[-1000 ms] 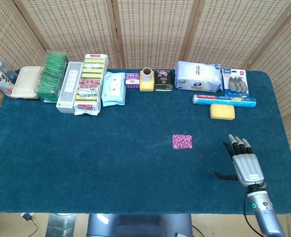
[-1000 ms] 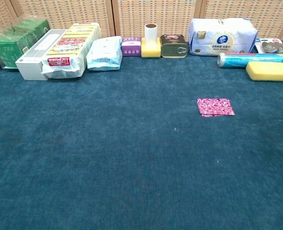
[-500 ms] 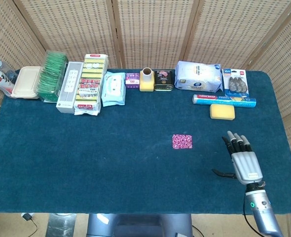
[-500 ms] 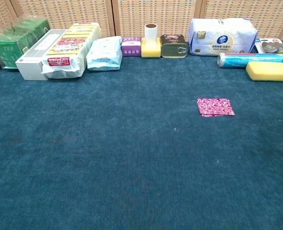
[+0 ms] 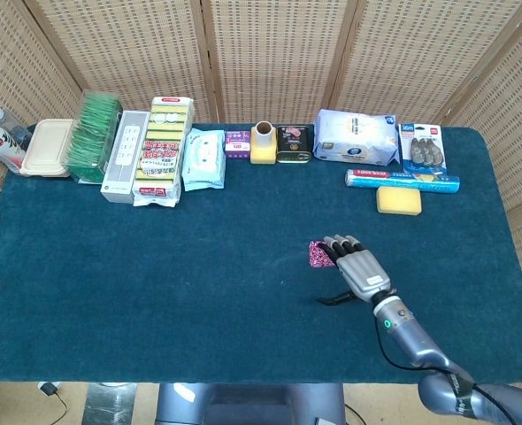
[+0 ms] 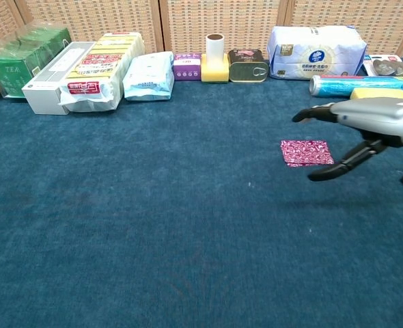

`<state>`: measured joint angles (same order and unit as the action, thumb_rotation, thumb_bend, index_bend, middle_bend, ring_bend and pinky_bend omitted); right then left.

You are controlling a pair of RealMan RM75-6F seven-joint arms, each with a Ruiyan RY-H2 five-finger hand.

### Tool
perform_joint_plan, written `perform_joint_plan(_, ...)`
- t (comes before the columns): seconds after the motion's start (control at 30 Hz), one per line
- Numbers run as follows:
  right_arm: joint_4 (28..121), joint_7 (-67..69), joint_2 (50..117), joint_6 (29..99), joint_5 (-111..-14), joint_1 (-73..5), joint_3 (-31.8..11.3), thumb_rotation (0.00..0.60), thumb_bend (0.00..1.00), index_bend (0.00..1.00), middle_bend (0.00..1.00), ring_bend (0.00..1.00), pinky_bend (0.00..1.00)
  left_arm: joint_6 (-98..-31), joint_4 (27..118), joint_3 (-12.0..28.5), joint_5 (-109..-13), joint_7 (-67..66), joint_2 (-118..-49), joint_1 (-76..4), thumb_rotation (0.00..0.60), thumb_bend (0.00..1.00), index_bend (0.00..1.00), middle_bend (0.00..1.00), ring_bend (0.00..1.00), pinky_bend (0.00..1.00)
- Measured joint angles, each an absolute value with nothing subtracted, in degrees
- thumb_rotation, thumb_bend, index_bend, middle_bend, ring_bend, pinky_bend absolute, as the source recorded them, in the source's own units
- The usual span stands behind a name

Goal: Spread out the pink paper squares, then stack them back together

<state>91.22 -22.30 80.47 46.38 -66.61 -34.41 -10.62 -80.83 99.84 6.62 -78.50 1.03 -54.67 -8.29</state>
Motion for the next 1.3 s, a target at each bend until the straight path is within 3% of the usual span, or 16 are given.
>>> perform_joint_plan(0.4, 86.71, -22.55, 84.55, 43.48, -60.67, -39.1, -10.85, 0.251, 0.0, 0.0, 0.16, 0.06, 0.03, -80.57, 99.82, 6.65, -78.02, 0.3, -54.91, -8.54, 0.6, 0.09, 0.0, 0.0, 0.0, 0.08)
perform_joint_plan(1.3, 87.66, -15.32, 80.65, 45.72, -62.37, -35.78, -4.21, 0.249, 0.0, 0.0, 0.16, 0.06, 0.04, -80.76, 100.75, 5.89, -78.87, -1.57, -55.52, -8.57, 0.6, 0.09, 0.0, 0.0, 0.0, 0.08)
